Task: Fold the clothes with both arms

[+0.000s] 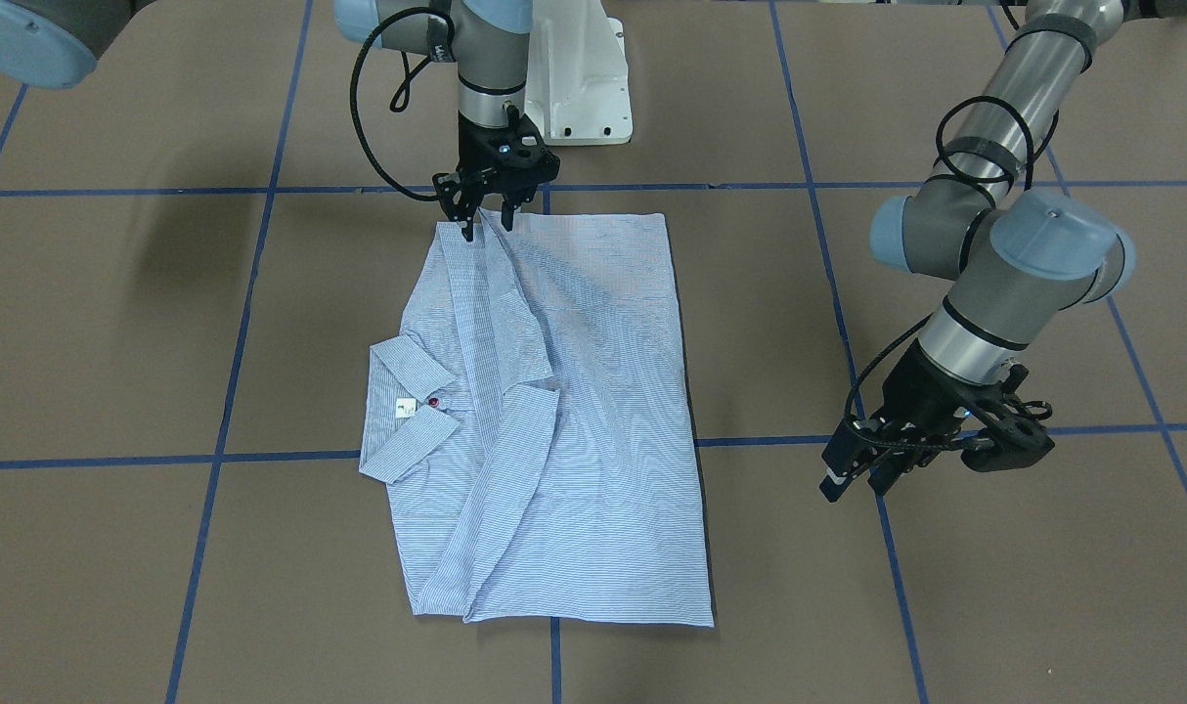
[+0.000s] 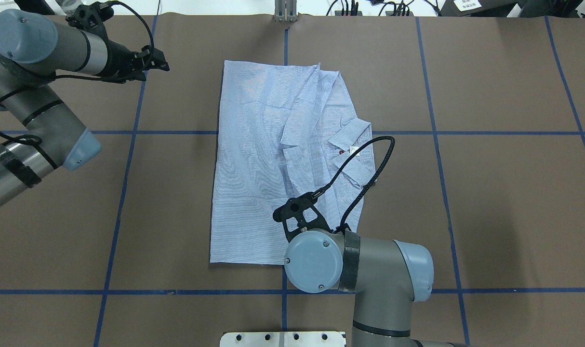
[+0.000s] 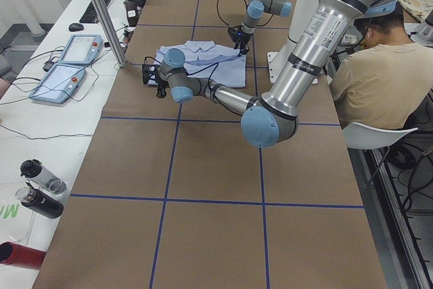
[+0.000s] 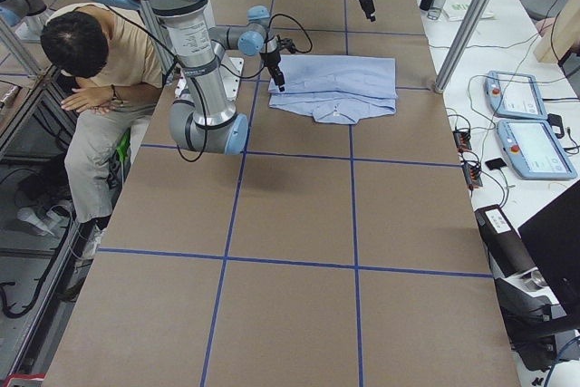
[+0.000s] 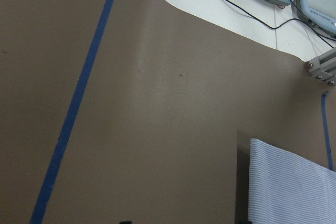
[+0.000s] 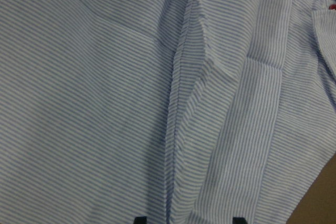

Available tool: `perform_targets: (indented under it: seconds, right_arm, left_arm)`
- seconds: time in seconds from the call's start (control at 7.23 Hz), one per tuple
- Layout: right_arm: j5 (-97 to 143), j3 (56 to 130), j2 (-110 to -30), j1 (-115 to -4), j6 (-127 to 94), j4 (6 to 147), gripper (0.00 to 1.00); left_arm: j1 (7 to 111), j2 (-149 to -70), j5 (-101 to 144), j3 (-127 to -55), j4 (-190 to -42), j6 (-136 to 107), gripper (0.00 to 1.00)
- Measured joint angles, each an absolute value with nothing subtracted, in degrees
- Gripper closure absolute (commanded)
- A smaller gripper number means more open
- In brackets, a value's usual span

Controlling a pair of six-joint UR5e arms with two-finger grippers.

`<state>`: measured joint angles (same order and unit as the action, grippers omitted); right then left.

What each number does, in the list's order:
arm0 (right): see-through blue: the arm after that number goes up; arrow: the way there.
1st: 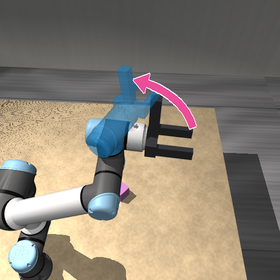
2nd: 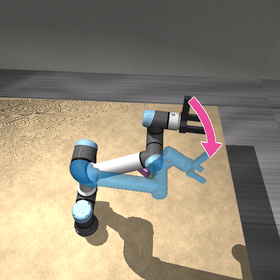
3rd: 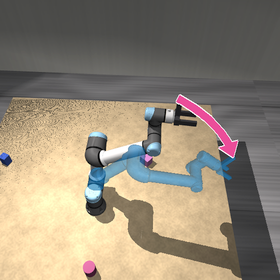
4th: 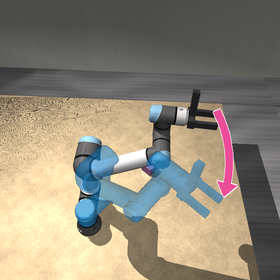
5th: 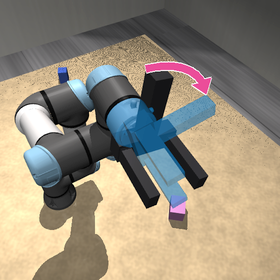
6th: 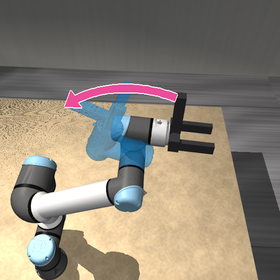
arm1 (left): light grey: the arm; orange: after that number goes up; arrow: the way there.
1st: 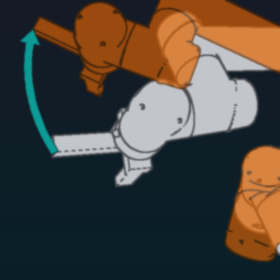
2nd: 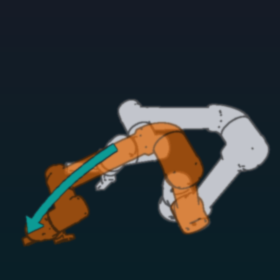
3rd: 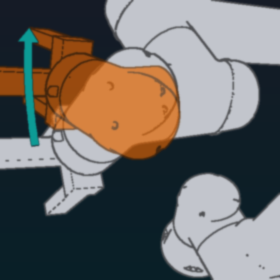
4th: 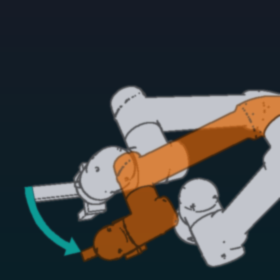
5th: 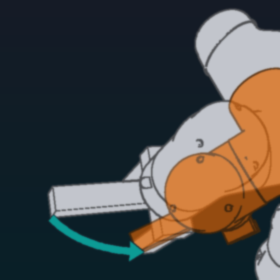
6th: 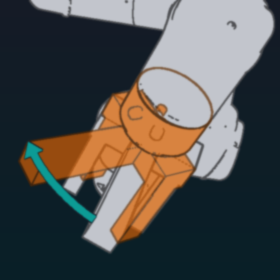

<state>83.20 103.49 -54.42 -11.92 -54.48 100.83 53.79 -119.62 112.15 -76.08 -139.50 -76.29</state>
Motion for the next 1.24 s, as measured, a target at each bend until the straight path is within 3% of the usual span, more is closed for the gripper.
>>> perform_targets:
  seconds: [0.14,0.28,0.83,1.24]
  right_arm:
    - [83.26,102.42,-53.67,-11.90,-54.38,100.82,0.91]
    - [83.39,101.99,-53.36,-11.90,-54.41,100.81,1.00]
    - [83.92,102.09,-53.76,-12.21,-54.62,100.85,1.00]
    - [88.98,107.54,-57.92,-16.75,-52.96,101.42,1.00]
  left_arm:
    - [53.79,-119.62,112.15,-76.05,-139.52,-76.29,0.26]
    - [53.79,-119.63,112.15,-76.03,-139.48,-76.29,0.26]
    - [53.75,-119.73,112.21,-76.11,-139.31,-76.35,0.26]
    - [53.78,-119.83,112.23,-76.38,-139.09,-76.62,0.26]
